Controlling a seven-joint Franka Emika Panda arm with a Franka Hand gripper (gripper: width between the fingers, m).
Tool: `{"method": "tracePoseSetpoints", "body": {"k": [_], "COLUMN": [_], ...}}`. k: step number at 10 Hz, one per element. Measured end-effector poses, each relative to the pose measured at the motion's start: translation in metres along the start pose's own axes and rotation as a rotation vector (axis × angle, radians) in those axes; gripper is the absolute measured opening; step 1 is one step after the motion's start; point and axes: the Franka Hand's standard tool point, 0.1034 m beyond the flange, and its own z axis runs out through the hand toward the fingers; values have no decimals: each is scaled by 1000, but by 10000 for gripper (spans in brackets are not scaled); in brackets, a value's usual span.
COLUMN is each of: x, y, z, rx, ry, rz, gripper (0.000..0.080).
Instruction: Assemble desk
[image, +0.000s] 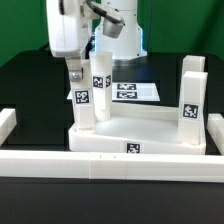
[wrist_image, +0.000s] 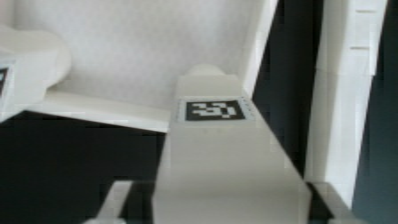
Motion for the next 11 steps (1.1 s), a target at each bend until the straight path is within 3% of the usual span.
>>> {"method": "tracePoseSetpoints", "body": {"k": [3, 5, 6, 7, 8, 11], "x": [-1, -1, -1, -3, -6, -5], "y": [0, 0, 0, -1, -1, 0], "z": [0, 0, 0, 0, 1, 1], "rx": [1, 1, 0, 0, -1, -1], "ry": [-1, -1, -1, 0, 0, 1], "rz": [184, 164, 132, 89, 31, -203], "gripper": [290, 290, 486, 486, 621, 647]}}
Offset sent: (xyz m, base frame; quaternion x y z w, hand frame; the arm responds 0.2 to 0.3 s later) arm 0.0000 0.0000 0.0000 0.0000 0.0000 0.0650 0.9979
